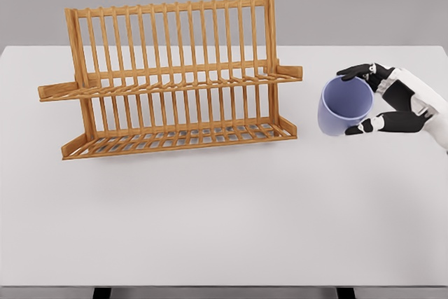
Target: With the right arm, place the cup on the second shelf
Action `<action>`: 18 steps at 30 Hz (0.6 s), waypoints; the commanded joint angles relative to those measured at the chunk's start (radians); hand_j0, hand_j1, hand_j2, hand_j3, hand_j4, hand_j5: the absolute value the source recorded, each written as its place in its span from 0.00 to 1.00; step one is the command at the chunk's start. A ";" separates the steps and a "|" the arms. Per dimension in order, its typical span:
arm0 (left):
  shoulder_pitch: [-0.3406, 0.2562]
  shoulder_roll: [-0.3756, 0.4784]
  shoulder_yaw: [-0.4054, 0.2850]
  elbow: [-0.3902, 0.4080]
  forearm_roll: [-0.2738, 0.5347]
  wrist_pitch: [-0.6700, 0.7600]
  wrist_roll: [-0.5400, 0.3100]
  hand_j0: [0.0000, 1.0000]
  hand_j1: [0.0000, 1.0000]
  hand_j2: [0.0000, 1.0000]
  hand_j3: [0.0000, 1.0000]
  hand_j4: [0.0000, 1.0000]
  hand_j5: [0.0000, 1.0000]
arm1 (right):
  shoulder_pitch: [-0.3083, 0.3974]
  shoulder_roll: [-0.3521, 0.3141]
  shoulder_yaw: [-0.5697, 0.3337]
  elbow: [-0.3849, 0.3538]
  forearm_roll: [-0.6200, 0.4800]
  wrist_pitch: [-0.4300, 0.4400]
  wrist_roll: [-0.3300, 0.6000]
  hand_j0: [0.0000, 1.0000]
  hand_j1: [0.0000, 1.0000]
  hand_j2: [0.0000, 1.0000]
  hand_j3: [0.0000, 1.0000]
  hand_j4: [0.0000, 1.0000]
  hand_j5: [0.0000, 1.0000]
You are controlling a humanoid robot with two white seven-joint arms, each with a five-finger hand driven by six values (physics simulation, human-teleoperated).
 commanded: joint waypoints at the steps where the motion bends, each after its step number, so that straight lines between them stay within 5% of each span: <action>1: 0.000 0.000 0.001 0.000 0.000 -0.001 0.000 1.00 1.00 1.00 1.00 1.00 1.00 | 0.000 -0.001 -0.001 -0.002 -0.006 0.000 0.000 0.60 0.60 0.60 0.60 0.60 0.60; 18: 0.000 0.000 0.000 0.000 0.000 0.001 0.000 1.00 1.00 1.00 1.00 1.00 1.00 | -0.121 -0.002 0.003 0.005 -0.001 0.005 0.000 0.59 0.59 0.59 0.59 0.59 0.59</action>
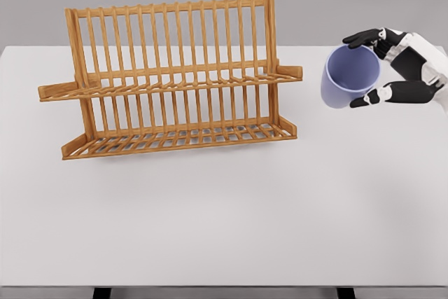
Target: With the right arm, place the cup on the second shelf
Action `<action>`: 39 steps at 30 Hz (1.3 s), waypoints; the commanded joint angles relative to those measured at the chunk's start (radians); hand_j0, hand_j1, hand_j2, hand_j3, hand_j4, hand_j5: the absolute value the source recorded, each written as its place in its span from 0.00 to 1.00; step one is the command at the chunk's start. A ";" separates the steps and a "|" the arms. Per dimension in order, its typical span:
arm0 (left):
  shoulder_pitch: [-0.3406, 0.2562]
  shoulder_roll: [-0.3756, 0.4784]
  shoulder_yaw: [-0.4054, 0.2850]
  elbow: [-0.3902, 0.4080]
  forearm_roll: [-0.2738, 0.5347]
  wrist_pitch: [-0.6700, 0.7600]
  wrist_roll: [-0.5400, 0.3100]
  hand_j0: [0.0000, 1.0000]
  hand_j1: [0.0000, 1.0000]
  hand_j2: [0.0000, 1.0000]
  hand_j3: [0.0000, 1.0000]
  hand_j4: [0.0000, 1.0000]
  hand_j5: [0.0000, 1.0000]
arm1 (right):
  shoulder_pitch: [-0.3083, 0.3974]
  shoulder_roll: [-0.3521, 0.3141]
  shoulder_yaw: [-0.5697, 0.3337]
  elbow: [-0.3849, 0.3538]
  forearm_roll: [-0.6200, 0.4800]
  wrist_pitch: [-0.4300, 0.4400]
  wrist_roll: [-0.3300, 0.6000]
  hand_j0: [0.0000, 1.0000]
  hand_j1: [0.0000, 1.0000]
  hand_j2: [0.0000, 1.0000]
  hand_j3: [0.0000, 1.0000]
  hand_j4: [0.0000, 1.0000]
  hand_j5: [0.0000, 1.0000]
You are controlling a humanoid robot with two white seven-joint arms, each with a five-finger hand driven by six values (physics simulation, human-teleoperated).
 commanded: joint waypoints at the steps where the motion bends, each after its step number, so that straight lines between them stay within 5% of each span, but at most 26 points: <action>1: 0.000 0.000 0.000 0.000 0.000 0.001 0.000 1.00 1.00 1.00 1.00 1.00 1.00 | -0.005 0.000 0.001 -0.001 -0.003 0.001 0.000 0.59 0.59 0.59 0.59 0.59 0.59; 13: 0.000 0.000 0.000 0.000 0.000 -0.001 0.000 1.00 1.00 1.00 1.00 1.00 1.00 | -0.077 0.003 0.011 -0.010 0.006 -0.012 0.000 0.59 0.59 0.59 0.59 0.59 0.59; 39: 0.000 0.000 0.001 0.000 0.000 0.001 0.000 1.00 1.00 1.00 1.00 1.00 1.00 | -0.249 0.172 0.125 -0.005 0.164 -0.027 0.000 0.58 0.58 0.58 0.58 0.58 0.58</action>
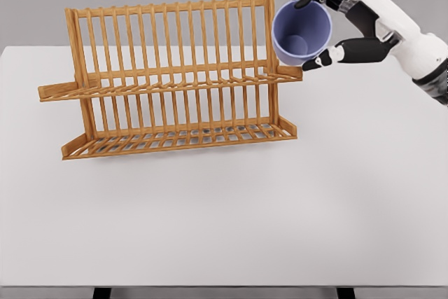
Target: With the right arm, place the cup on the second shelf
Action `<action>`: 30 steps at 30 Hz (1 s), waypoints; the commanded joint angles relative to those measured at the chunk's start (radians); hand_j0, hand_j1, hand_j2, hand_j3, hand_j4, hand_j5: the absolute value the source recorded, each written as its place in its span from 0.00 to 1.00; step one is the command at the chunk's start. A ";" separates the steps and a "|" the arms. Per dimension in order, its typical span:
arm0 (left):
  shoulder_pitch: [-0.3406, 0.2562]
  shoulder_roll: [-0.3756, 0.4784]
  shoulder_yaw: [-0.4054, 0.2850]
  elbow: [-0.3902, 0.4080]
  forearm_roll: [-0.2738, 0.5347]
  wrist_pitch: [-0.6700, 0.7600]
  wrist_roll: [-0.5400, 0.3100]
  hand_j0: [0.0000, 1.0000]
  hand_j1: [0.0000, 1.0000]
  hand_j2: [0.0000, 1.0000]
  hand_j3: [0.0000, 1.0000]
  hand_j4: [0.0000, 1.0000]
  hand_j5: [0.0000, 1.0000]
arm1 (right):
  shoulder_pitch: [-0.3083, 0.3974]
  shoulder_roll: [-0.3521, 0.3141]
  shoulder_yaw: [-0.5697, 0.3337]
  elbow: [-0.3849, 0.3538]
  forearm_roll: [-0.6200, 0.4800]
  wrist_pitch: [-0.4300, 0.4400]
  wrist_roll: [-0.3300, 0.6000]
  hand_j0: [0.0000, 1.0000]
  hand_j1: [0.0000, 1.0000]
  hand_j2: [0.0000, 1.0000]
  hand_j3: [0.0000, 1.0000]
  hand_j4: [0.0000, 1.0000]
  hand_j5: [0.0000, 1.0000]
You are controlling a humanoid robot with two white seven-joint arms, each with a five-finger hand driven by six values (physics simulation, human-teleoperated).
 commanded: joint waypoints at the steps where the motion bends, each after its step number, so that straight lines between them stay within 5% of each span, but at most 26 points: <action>1: 0.000 0.000 0.000 0.000 0.000 0.001 0.000 1.00 1.00 1.00 1.00 1.00 1.00 | 0.000 0.012 0.008 0.002 -0.001 -0.007 0.000 0.58 0.58 0.58 0.58 0.58 0.58; 10: 0.000 0.000 0.000 0.000 0.000 -0.001 0.000 1.00 1.00 1.00 1.00 1.00 1.00 | -0.029 0.078 0.051 0.039 0.054 -0.038 0.000 0.58 0.58 0.58 0.58 0.58 0.58; 30: -0.002 0.000 0.000 0.000 0.000 -0.001 0.000 1.00 1.00 1.00 1.00 1.00 1.00 | -0.025 0.098 0.134 0.159 0.056 -0.179 0.000 0.61 0.61 0.61 0.61 0.61 0.61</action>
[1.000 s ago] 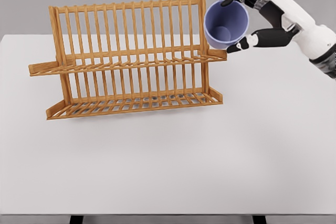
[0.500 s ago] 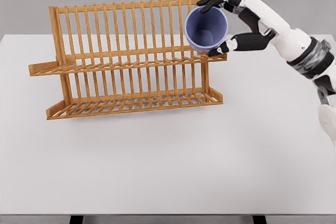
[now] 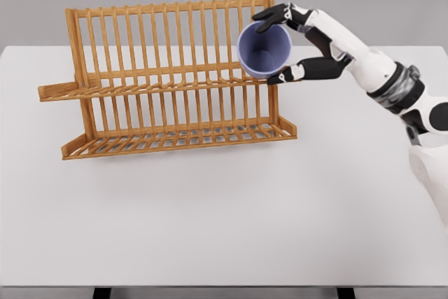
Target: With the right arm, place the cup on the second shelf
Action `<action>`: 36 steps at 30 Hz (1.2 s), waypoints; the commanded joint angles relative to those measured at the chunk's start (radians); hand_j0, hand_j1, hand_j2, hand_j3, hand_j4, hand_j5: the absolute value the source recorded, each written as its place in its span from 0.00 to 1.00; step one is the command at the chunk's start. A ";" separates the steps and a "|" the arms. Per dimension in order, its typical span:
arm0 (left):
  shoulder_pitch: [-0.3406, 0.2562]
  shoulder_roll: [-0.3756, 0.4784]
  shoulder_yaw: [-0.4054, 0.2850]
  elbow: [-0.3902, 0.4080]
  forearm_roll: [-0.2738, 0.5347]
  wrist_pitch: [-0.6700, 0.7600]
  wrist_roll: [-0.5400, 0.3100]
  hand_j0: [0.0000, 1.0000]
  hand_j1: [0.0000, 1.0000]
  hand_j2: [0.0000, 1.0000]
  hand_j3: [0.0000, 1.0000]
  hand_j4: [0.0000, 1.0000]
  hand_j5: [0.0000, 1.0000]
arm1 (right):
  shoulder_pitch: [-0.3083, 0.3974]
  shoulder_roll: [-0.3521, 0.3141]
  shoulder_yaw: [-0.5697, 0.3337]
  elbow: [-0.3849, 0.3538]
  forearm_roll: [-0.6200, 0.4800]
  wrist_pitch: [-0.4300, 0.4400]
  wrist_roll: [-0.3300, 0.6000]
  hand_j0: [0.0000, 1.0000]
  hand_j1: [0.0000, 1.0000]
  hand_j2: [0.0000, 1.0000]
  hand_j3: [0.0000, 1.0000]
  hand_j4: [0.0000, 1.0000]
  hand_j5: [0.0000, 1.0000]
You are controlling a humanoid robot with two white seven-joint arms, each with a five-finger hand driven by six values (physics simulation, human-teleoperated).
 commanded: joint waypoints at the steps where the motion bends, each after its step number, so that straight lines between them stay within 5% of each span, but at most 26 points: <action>1: 0.000 0.000 -0.001 0.000 0.000 -0.001 0.000 1.00 1.00 1.00 1.00 1.00 1.00 | 0.000 -0.001 0.012 0.011 -0.004 -0.012 0.001 0.61 0.61 0.61 0.61 0.61 0.61; 36: 0.000 0.000 -0.001 0.000 0.000 0.001 0.000 1.00 1.00 1.00 1.00 1.00 1.00 | -0.041 0.003 0.018 0.105 0.035 -0.072 0.001 0.64 0.64 0.64 0.64 0.64 0.64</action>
